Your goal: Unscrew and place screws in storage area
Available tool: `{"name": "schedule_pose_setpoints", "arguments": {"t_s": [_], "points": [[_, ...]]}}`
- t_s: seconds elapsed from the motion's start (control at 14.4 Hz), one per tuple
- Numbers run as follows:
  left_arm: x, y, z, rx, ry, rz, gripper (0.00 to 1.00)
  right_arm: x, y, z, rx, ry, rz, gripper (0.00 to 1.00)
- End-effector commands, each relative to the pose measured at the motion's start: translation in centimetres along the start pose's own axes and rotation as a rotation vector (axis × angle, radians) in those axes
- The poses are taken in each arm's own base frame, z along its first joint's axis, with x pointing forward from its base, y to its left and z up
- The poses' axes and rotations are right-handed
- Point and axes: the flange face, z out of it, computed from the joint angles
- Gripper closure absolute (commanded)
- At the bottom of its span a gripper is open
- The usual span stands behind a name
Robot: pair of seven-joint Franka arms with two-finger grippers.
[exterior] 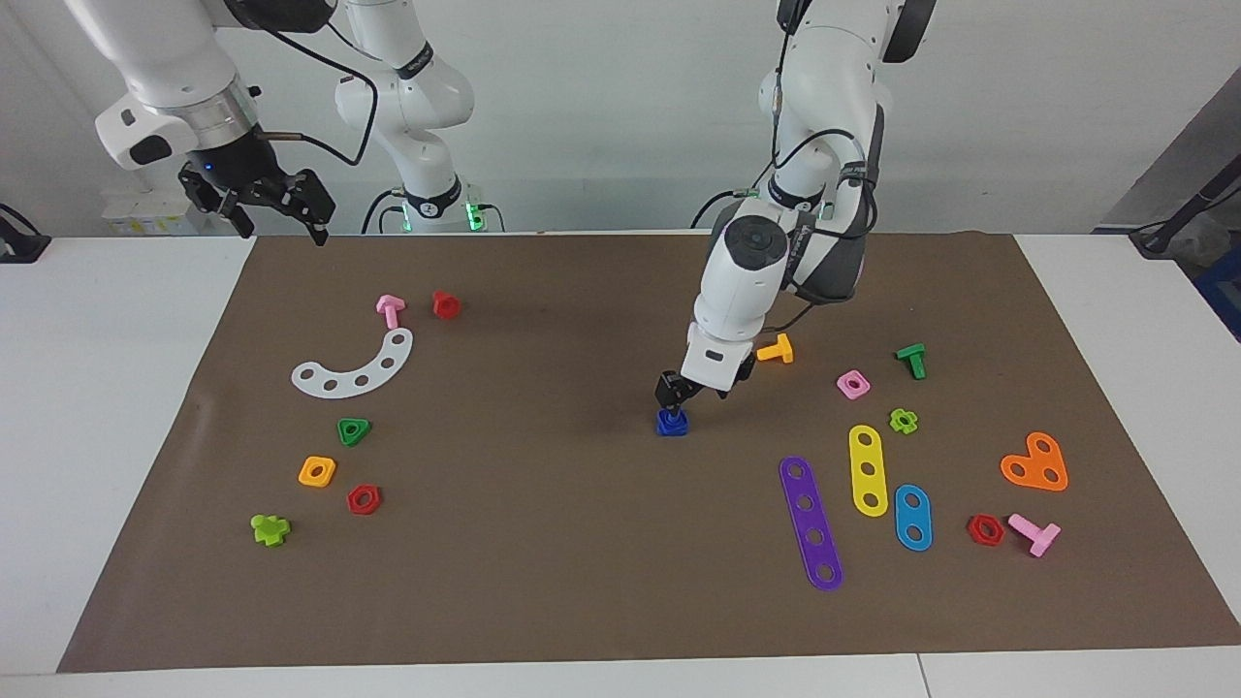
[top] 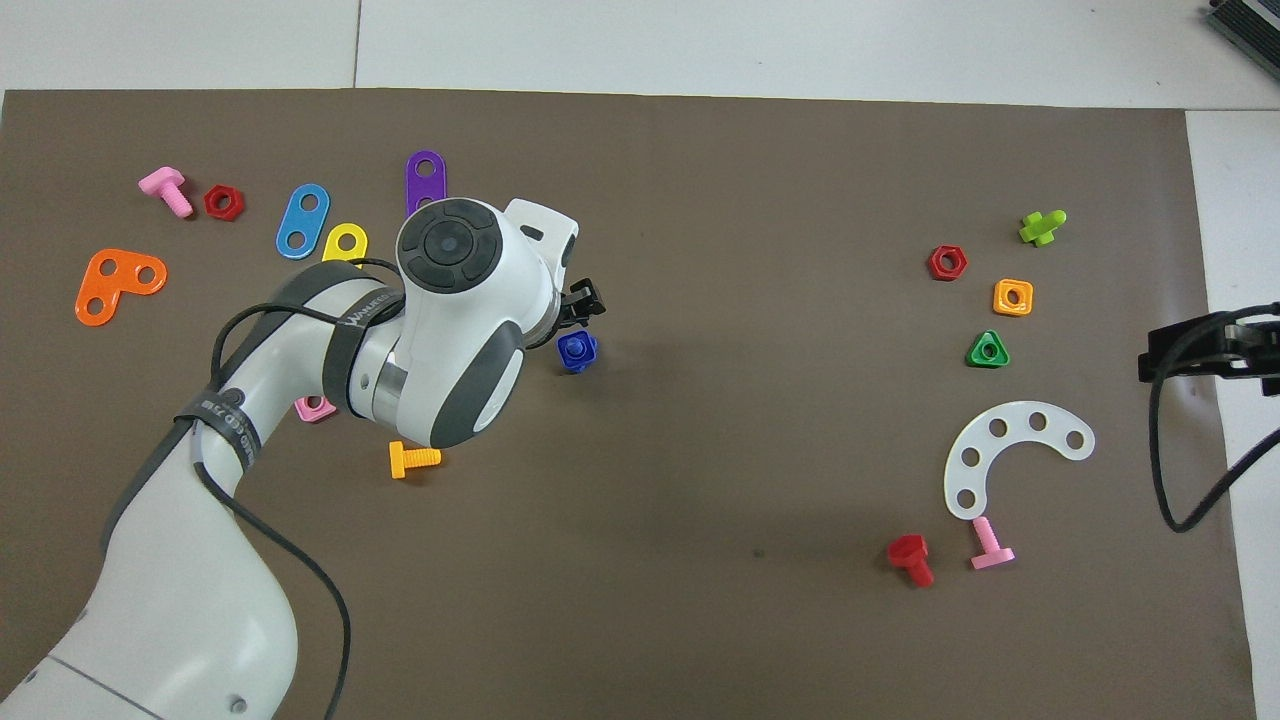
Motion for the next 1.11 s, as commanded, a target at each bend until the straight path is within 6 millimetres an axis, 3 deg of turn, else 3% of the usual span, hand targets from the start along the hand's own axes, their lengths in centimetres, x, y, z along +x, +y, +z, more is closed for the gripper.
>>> {"name": "schedule_pose_setpoints", "arguments": {"t_s": [0.0, 0.14, 0.35, 1.04], "points": [[0.3, -0.1, 2.1, 0.038, 0.041, 0.024, 0.09, -0.1, 0.5, -0.1, 0.018, -0.014, 0.018, 0.0], [-0.9, 0.1, 3.9, 0.038, 0.045, 0.046, 0.11, -0.1, 0.5, -0.1, 0.018, -0.014, 0.018, 0.0], [-1.6, 0.2, 4.8, 0.038, 0.042, 0.056, 0.16, -0.1, 0.5, 0.1, 0.018, -0.018, 0.018, 0.0], [-1.7, 1.2, 4.0, 0.014, 0.066, 0.071, 0.23, -0.1, 0.8, 0.1, 0.018, -0.018, 0.023, 0.0]]}}
